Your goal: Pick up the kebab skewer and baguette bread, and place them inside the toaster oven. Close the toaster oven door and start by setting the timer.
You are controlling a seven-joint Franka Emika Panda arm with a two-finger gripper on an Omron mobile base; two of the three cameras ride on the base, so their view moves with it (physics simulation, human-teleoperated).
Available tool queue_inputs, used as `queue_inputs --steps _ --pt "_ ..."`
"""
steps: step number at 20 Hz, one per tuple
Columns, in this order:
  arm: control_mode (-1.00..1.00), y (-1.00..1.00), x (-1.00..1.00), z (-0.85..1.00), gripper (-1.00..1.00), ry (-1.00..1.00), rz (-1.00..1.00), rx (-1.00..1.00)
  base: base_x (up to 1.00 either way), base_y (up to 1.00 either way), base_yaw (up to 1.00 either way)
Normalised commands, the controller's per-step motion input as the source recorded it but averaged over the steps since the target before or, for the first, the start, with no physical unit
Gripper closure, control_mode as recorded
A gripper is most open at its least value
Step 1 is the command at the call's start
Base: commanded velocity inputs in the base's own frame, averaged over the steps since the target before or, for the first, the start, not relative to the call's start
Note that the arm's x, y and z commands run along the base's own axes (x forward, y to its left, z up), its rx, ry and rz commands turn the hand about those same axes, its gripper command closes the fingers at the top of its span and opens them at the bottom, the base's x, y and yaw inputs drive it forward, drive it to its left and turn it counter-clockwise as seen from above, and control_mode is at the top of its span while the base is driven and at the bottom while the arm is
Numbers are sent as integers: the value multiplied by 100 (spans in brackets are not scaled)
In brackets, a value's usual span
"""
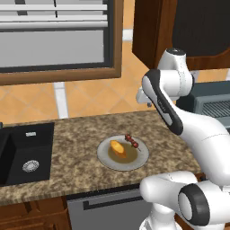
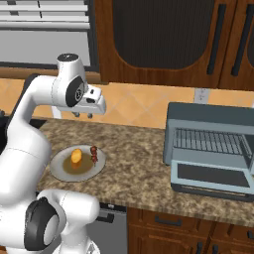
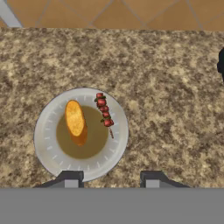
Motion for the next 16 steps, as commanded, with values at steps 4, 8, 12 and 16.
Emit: queue_inputs --steps 4,8,12,16 --pt "100 0 0 0 -100 0 0 0 0 0 0" --pt "100 0 0 0 -100 0 0 0 -4 0 0" --pt "100 0 0 0 -100 0 0 0 -1 -32 0" --pt "100 0 0 0 -100 0 0 0 0 -74 0"
